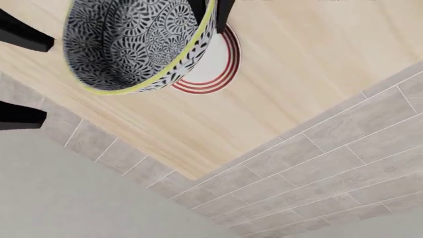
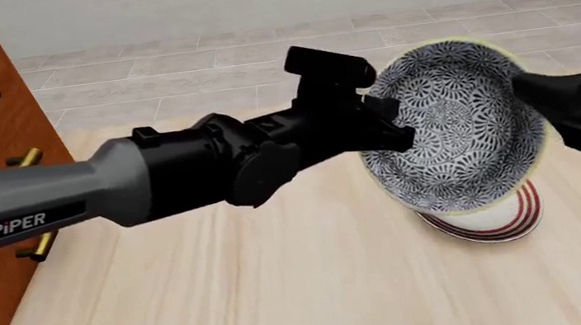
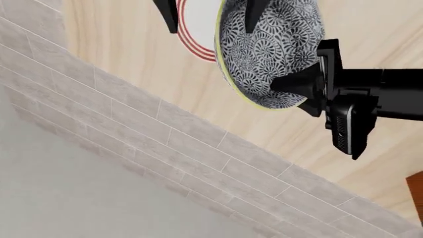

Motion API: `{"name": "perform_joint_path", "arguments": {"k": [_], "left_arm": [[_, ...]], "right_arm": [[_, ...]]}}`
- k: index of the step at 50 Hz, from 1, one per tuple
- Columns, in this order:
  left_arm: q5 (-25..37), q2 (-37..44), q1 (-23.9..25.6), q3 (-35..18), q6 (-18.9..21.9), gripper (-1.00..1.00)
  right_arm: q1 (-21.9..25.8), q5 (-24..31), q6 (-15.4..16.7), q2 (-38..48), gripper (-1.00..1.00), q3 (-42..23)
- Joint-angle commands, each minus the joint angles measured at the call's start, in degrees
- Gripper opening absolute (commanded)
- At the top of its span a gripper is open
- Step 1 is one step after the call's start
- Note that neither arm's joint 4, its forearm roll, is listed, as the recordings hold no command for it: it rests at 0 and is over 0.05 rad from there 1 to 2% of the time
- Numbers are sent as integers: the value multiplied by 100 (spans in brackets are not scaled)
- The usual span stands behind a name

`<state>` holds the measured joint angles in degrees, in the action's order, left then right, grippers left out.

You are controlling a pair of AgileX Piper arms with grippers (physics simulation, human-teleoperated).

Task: Put the bowl on top of the cabinet.

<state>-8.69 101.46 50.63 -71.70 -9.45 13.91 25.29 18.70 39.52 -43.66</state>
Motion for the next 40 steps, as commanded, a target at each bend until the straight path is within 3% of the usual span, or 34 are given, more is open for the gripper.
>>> {"name": "perform_joint_path", "arguments": {"k": [1, 11, 23, 31, 36, 40], "left_arm": [[-41, -60, -143, 30, 190, -100], [-1, -166, -434, 103, 482, -100], [110, -296, -717, 214, 758, -100], [230, -428, -828, 367, 750, -100], [281, -690, -1008, 583, 1128, -100], [424, -822, -1062, 626, 1037, -100]], "right_arm": [[138, 143, -75, -223, 100, -65], [517, 416, -257, -622, 100, -171], [857, 718, -262, -1055, 100, -309], [849, 699, -217, -1258, 100, -223], [849, 648, -267, -1329, 100, -239], [862, 589, -289, -1389, 100, -216]]}}
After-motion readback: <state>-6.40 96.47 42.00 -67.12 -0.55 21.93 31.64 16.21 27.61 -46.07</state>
